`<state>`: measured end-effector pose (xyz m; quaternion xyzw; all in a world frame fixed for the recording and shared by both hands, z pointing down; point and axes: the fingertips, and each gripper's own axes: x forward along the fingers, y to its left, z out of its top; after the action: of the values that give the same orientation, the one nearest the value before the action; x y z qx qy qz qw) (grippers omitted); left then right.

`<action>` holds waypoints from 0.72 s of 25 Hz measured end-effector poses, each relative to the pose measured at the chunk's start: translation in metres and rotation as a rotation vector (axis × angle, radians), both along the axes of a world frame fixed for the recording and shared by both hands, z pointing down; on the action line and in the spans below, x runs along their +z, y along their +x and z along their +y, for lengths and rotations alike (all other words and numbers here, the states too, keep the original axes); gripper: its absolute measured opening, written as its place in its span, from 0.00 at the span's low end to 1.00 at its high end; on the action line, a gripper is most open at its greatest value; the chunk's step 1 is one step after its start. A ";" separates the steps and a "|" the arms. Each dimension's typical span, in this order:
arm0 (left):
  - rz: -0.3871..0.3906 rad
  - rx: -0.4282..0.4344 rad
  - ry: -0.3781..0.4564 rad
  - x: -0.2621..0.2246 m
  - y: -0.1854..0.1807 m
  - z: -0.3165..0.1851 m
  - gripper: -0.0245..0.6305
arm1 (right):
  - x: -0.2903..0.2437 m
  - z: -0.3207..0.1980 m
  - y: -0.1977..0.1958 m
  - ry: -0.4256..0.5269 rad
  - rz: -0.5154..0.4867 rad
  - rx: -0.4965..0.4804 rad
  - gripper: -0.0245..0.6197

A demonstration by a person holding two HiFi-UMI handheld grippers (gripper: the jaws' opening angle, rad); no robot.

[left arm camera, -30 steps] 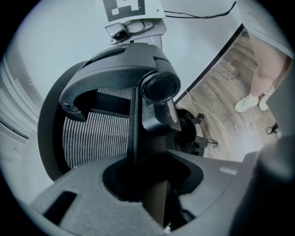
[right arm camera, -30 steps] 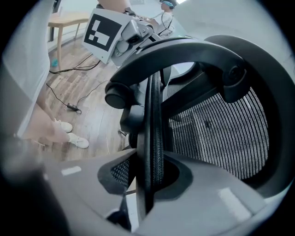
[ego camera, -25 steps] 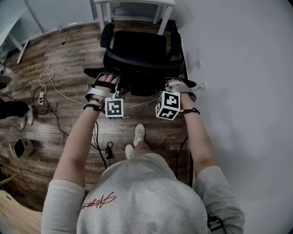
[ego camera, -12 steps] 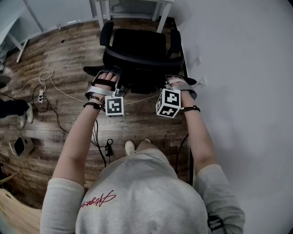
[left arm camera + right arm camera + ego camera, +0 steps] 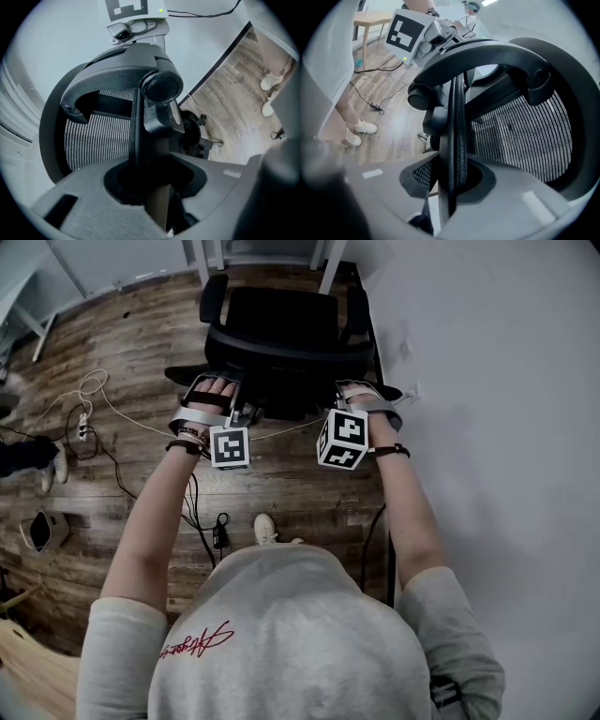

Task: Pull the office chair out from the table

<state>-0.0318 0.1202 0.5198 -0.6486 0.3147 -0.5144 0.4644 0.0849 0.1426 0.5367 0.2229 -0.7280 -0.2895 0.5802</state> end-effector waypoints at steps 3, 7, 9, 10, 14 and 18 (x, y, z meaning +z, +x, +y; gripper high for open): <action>0.008 -0.004 -0.016 0.001 0.002 0.005 0.22 | -0.001 0.004 0.001 0.000 0.002 -0.004 0.17; 0.002 -0.008 -0.004 0.003 0.008 0.018 0.22 | 0.002 0.017 0.008 0.000 -0.001 -0.007 0.17; 0.005 -0.010 -0.005 0.004 0.012 0.024 0.22 | 0.003 0.023 0.011 0.005 0.000 -0.011 0.17; 0.005 -0.012 -0.007 0.004 0.013 0.027 0.22 | 0.003 0.025 0.012 0.006 0.001 -0.013 0.17; 0.007 -0.017 -0.003 0.004 0.016 0.036 0.22 | 0.002 0.033 0.016 0.006 0.000 -0.018 0.17; 0.005 -0.019 0.000 0.006 0.023 0.046 0.22 | 0.005 0.043 0.022 0.011 -0.001 -0.020 0.17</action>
<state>-0.0091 0.1661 0.5259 -0.6468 0.3220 -0.5173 0.4586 0.1072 0.1858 0.5415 0.2191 -0.7287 -0.2993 0.5757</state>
